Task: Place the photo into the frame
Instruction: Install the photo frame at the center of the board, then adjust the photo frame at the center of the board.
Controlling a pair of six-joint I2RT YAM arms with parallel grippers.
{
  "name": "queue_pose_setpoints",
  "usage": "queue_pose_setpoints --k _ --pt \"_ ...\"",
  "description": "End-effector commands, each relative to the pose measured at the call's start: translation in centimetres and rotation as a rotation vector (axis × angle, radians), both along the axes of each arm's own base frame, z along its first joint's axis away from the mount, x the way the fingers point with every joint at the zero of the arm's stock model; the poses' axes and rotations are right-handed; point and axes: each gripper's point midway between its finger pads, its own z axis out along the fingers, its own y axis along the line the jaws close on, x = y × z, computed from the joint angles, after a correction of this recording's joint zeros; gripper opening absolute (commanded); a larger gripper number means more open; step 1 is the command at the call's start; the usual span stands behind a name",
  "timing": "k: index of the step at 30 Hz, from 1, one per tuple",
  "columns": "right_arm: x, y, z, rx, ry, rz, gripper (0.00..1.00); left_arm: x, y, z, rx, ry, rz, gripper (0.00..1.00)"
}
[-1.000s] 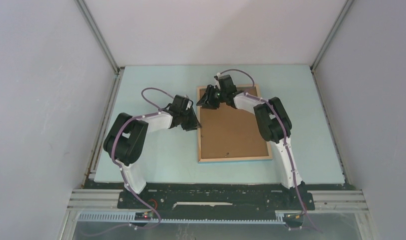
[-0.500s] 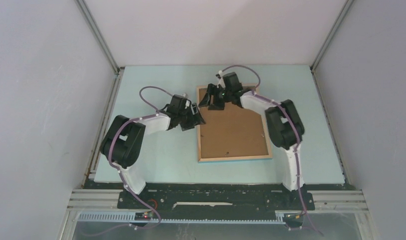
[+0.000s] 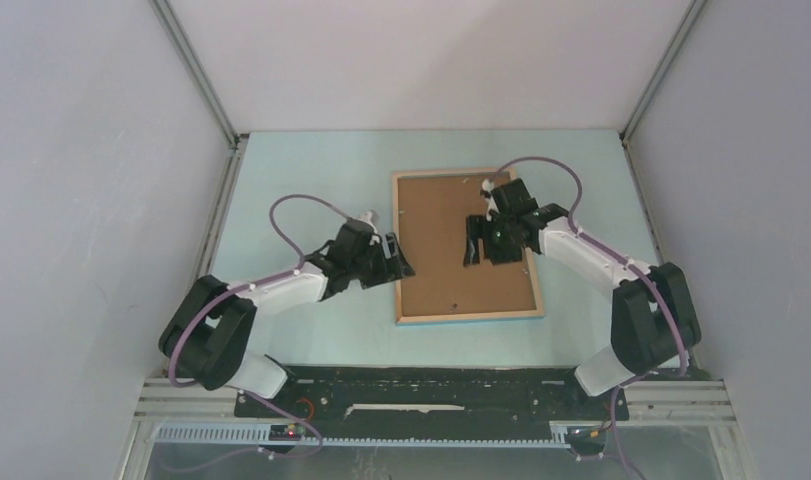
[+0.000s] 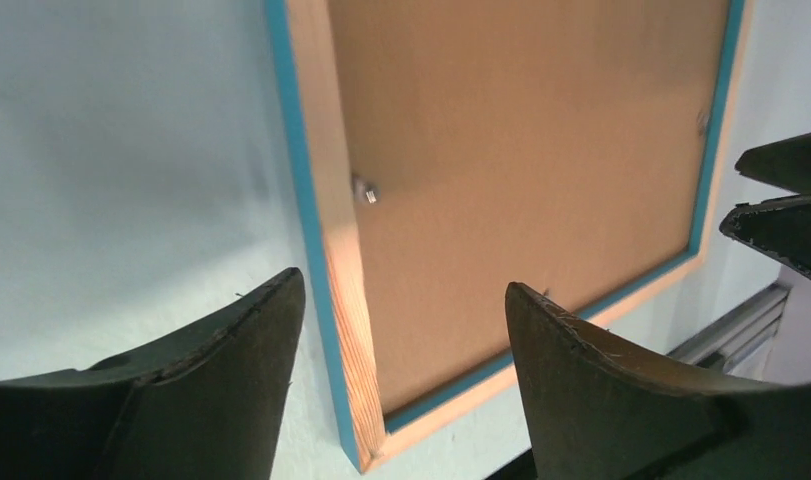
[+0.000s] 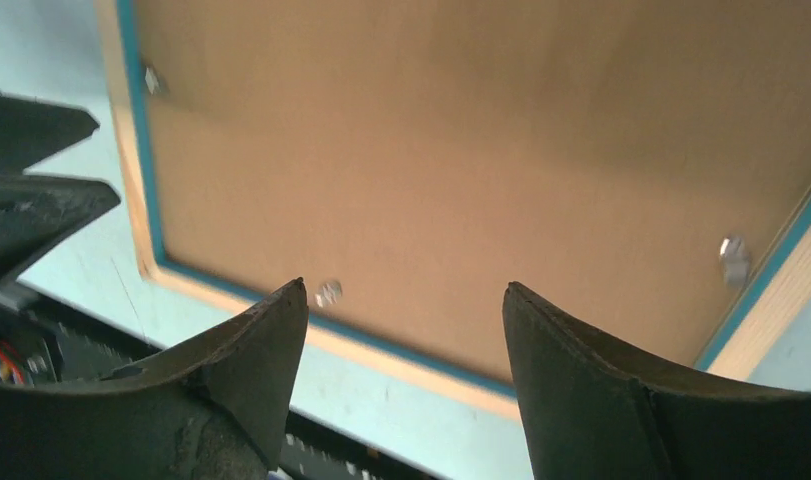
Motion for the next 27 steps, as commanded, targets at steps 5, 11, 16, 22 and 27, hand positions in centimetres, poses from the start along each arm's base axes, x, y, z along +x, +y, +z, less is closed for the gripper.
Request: queue_pose_setpoints --k 5,11,16,22,27 --pt "-7.1 -1.5 2.3 0.046 -0.059 0.123 0.88 -4.1 0.2 -1.0 0.093 -0.022 0.053 0.78" --pt "-7.1 -0.9 2.3 0.068 -0.046 0.134 0.87 -5.5 0.2 -2.9 0.101 0.030 0.043 0.72" --pt "-6.5 -0.1 3.1 0.110 -0.073 0.139 0.88 -5.6 -1.1 -4.7 0.183 0.085 -0.028 0.57" --pt "-6.2 0.4 3.2 0.155 -0.061 0.147 0.88 -4.7 -0.4 -4.3 0.377 0.078 -0.181 0.27" --pt "-6.7 0.8 2.4 0.166 -0.032 0.182 0.88 -2.2 2.8 -3.1 0.729 0.065 -0.358 0.07"
